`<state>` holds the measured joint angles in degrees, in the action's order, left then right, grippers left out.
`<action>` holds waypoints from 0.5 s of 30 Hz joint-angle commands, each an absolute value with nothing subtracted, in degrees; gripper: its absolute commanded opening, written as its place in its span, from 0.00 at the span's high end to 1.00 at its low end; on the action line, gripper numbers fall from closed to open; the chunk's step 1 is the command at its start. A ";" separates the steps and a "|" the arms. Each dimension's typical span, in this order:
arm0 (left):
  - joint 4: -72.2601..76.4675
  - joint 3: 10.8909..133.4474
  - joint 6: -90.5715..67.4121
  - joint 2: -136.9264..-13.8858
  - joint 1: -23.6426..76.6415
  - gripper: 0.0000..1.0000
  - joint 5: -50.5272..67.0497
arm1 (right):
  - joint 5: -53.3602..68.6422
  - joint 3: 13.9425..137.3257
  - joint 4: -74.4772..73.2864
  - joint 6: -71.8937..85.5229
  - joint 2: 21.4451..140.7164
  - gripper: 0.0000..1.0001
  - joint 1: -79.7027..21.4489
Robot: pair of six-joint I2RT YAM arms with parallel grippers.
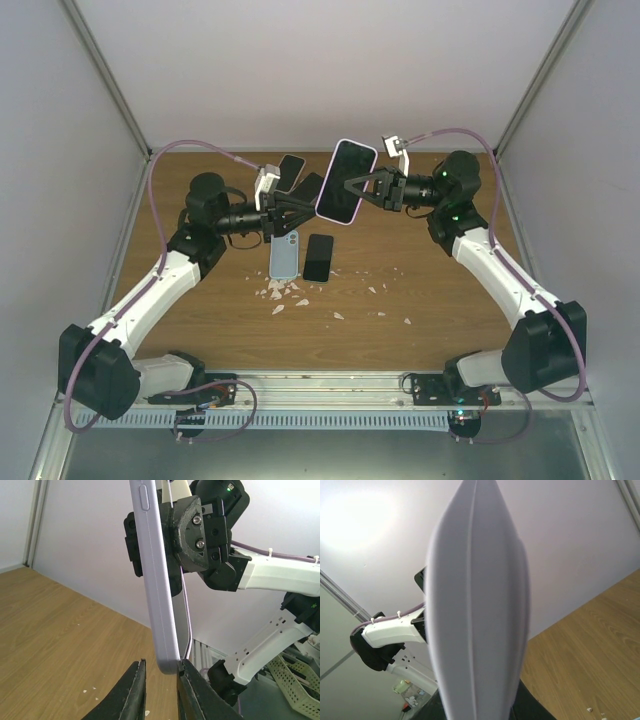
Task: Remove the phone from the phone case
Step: Remove the phone case from the phone.
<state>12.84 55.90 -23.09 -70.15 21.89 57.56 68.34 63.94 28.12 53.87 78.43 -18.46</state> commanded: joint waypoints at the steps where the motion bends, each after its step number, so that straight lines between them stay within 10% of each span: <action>1: 11.52 55.79 -21.35 -71.50 21.82 0.81 52.48 | 70.03 64.16 33.79 55.72 76.48 1.00 -18.85; 15: 10.52 55.55 -21.48 -72.24 21.87 0.82 50.69 | 71.40 64.09 36.97 57.37 76.12 1.00 -20.52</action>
